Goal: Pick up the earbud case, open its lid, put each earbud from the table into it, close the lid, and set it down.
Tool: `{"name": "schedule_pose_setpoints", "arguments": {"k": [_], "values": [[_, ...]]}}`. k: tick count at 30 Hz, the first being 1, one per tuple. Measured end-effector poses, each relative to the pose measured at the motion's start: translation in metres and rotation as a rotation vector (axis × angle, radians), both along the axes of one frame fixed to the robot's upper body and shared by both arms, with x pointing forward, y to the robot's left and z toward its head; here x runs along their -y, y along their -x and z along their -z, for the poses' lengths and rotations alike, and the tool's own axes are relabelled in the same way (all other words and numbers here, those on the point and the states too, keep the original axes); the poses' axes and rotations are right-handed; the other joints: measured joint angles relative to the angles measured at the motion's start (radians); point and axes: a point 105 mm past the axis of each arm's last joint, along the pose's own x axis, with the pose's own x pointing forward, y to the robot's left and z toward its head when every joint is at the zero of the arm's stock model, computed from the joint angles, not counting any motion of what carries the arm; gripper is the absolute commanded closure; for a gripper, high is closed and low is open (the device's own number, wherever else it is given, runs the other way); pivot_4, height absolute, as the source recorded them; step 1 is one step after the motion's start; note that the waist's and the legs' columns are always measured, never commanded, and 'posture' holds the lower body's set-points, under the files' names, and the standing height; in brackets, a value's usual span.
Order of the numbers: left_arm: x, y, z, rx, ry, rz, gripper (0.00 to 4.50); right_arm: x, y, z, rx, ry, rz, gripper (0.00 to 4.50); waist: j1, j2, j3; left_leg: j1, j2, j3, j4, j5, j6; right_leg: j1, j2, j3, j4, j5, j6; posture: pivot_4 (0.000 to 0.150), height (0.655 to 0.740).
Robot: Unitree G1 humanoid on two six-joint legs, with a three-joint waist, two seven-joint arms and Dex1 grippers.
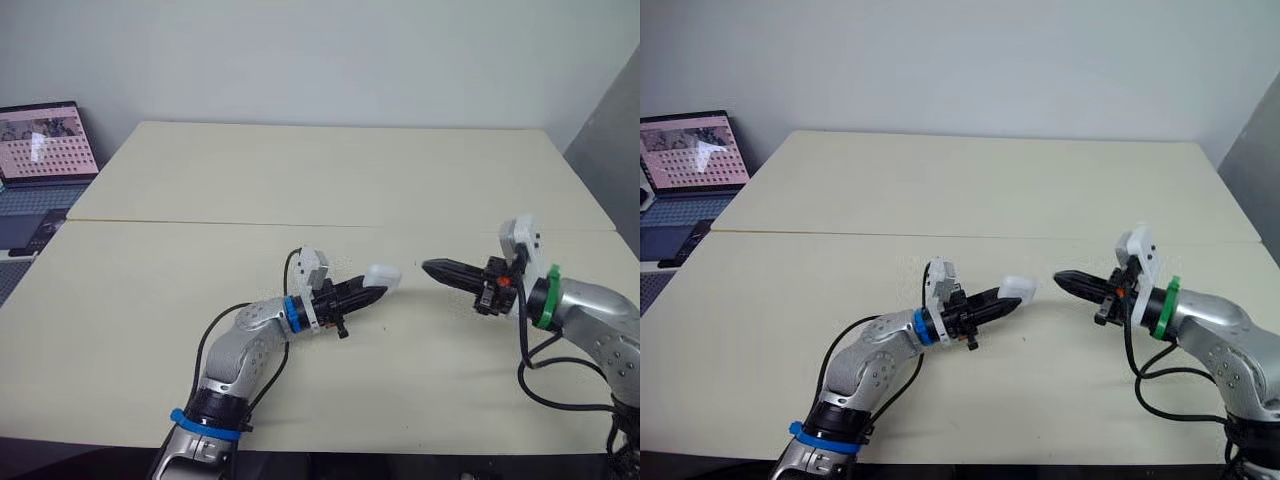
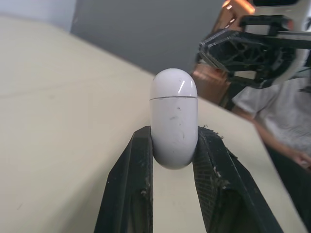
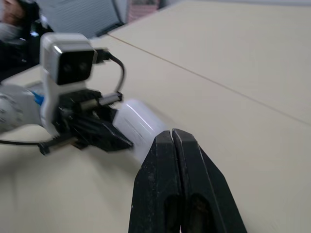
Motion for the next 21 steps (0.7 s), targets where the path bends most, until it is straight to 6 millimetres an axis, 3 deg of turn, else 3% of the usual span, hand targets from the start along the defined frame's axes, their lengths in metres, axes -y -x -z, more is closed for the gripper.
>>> {"name": "schedule_pose_setpoints", "arguments": {"k": [5, 9, 10, 12, 14, 19, 21], "values": [[-0.007, -0.01, 0.027, -0.09, -0.258, -0.034, 3.73, 0.031, 0.013, 0.038, -0.016, 0.163, 0.106, 4.48, 0.001, 0.0, 0.0, 0.0, 0.0, 0.001, 0.0, 0.0, 0.0, 0.0, 0.0, 0.0, 0.0, 0.0, 0.0, 0.15, 0.74], [-0.005, -0.019, 0.025, -0.114, -0.297, -0.059, 3.73, 0.036, 0.022, 0.05, -0.008, 0.19, 0.118, 4.48, 0.0, 0.0, 0.0, 0.001, 0.0, 0.0, 0.0, 0.0, 0.0, 0.001, 0.0, 0.0, 0.001, 0.0, 0.0, 0.15, 0.74], [-0.005, -0.02, 0.025, -0.117, -0.3, -0.06, 3.02, 0.036, 0.023, 0.051, -0.004, 0.187, 0.121, 4.5, 0.0, 0.0, 0.0, 0.001, 0.0, 0.0, 0.0, 0.0, 0.0, 0.001, 0.0, 0.0, 0.001, 0.0, 0.0, 0.15, 0.74], [-0.006, -0.022, 0.027, -0.116, -0.317, -0.065, 2.46, 0.036, 0.026, 0.055, -0.005, 0.179, 0.125, 4.5, -0.001, 0.0, 0.0, 0.001, 0.0, 0.001, 0.0, 0.0, -0.001, 0.001, 0.0, 0.0, 0.001, 0.0, 0.0, 0.15, 0.74], [-0.009, -0.021, 0.03, -0.12, -0.324, -0.063, 1.77, 0.035, 0.029, 0.058, -0.006, 0.172, 0.129, 4.11, -0.002, 0.0, 0.0, 0.001, 0.0, 0.001, 0.0, 0.0, -0.001, 0.0, 0.0, 0.001, 0.001, 0.0, 0.0, 0.15, 0.74], [-0.022, -0.011, 0.016, 0.034, -0.26, -0.071, 0.07, 0.037, 0.034, 0.057, 0.043, 0.146, 0.115, 2.48, 0.0, 0.0, 0.0, 0.001, 0.001, 0.0, 0.0, 0.0, -0.001, 0.0, -0.001, 0.002, 0.0, 0.0, 0.0, 0.15, 0.74], [-0.036, -0.009, 0.005, 0.143, -0.268, -0.108, 0.0, 0.04, 0.039, 0.06, 0.057, 0.15, 0.105, 1.74, 0.0, 0.0, 0.0, 0.001, 0.001, 0.0, -0.001, 0.0, -0.001, 0.001, -0.001, 0.003, 0.0, 0.0, 0.0, 0.15, 0.74]]}}
